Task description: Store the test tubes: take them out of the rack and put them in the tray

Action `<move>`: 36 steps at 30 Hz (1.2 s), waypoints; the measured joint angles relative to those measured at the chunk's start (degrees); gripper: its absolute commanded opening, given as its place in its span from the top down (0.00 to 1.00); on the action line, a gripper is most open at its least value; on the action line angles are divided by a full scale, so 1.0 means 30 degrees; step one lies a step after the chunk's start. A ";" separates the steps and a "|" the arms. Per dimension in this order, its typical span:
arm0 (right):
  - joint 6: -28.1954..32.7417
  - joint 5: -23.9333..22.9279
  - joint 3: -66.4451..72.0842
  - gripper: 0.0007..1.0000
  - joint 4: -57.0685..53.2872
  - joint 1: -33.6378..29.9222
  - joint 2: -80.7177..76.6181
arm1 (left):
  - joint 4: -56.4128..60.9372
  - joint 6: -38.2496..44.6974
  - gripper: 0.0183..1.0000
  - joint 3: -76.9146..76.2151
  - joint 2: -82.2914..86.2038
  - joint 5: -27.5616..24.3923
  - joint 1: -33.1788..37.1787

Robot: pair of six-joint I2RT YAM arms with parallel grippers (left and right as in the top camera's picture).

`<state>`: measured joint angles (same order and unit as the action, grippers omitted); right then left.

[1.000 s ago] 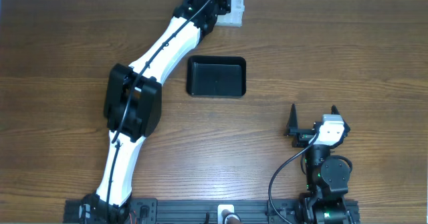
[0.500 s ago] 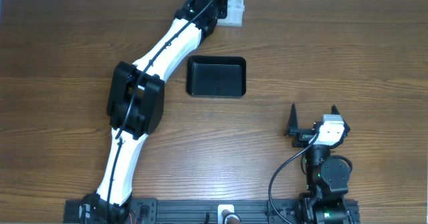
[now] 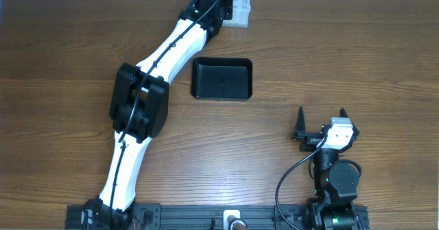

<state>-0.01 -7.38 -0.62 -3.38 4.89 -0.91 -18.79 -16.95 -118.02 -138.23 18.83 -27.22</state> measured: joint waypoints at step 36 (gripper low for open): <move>0.0007 0.0000 0.0000 0.01 0.0000 0.0000 0.0000 | -0.6666 -0.0393 0.98 -0.2601 0.7898 -0.1188 0.0189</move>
<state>0.01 -7.38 -0.62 -3.38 4.89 -0.91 -38.79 -18.13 -125.82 -114.54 15.27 -26.65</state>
